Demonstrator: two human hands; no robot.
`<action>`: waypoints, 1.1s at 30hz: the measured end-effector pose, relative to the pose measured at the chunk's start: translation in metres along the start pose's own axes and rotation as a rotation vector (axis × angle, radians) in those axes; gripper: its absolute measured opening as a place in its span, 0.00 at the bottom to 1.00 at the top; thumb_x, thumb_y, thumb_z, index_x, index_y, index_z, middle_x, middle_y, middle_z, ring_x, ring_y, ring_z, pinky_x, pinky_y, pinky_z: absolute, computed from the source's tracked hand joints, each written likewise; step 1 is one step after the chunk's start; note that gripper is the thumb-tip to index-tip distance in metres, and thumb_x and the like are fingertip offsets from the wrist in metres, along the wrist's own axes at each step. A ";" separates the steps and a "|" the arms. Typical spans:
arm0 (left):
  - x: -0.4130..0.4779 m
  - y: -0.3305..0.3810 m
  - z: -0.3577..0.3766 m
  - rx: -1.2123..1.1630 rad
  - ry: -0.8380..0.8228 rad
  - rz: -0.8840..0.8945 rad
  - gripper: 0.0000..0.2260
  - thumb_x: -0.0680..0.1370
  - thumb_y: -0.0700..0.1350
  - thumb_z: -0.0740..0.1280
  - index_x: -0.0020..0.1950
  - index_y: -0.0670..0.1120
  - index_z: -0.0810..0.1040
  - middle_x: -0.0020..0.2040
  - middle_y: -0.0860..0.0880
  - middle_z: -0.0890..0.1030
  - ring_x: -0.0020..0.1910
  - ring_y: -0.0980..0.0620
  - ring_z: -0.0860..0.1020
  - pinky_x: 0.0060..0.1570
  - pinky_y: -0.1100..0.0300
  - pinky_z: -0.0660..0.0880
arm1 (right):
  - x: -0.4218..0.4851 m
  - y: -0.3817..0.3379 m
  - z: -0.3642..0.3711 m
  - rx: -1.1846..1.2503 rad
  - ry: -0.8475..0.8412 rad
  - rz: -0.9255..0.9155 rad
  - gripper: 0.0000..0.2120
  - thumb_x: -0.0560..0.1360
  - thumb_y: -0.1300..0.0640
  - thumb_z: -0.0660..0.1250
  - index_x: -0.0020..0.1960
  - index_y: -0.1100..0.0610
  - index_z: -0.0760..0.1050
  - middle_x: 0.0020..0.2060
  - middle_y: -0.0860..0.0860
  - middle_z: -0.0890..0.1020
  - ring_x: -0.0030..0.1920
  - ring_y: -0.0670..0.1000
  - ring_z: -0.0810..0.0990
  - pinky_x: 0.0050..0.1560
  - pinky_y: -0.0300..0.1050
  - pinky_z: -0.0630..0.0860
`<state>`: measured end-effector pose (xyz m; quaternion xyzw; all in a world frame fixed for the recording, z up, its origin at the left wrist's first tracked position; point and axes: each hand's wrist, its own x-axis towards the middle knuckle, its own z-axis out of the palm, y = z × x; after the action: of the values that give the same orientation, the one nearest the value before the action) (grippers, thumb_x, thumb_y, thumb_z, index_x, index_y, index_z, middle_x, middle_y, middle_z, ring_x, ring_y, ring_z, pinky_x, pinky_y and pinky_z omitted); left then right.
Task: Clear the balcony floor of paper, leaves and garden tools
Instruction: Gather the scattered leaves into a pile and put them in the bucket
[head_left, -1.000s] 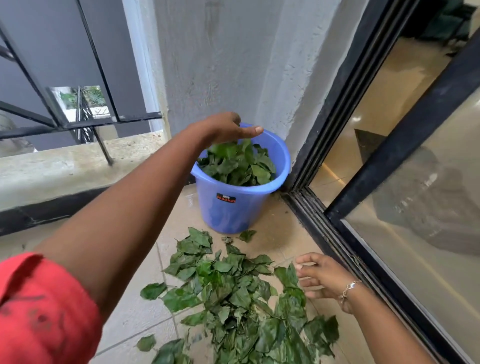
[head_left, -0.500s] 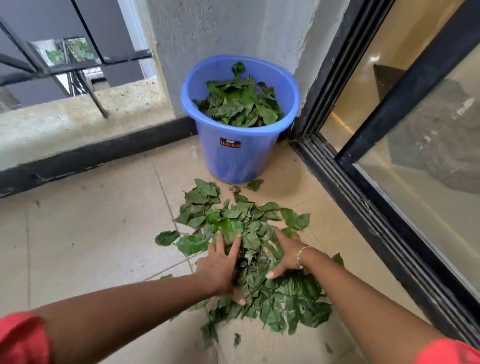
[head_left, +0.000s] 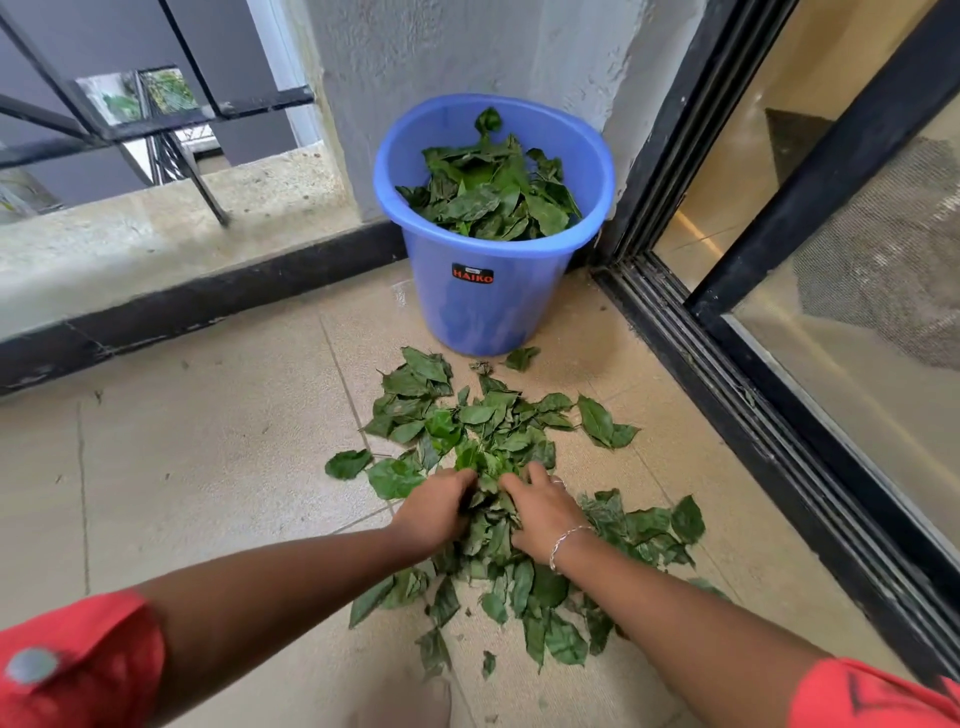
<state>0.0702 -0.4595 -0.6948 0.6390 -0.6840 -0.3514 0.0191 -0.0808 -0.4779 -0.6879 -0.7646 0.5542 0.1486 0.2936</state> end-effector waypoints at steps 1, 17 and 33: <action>0.000 0.002 -0.003 -0.047 -0.003 -0.015 0.13 0.76 0.35 0.64 0.60 0.42 0.73 0.54 0.45 0.79 0.51 0.49 0.79 0.49 0.66 0.73 | 0.001 -0.001 -0.003 0.039 -0.020 0.007 0.26 0.71 0.65 0.67 0.65 0.52 0.65 0.62 0.56 0.64 0.55 0.56 0.73 0.54 0.47 0.75; -0.003 0.009 -0.063 -0.603 0.110 -0.125 0.03 0.76 0.31 0.65 0.46 0.38 0.73 0.37 0.45 0.76 0.30 0.49 0.78 0.37 0.48 0.81 | -0.022 0.028 -0.127 0.676 -0.267 0.092 0.10 0.70 0.74 0.61 0.42 0.60 0.71 0.34 0.54 0.76 0.30 0.48 0.75 0.27 0.39 0.71; -0.014 -0.002 -0.068 -0.601 0.116 -0.136 0.03 0.76 0.32 0.65 0.47 0.36 0.72 0.37 0.43 0.72 0.28 0.52 0.77 0.36 0.48 0.81 | 0.018 -0.061 -0.364 0.678 0.414 -0.086 0.15 0.72 0.75 0.59 0.37 0.56 0.72 0.30 0.54 0.77 0.28 0.51 0.77 0.21 0.41 0.75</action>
<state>0.1069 -0.4779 -0.6389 0.6682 -0.5029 -0.5011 0.2226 -0.0539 -0.7022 -0.3951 -0.6605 0.5869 -0.2127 0.4173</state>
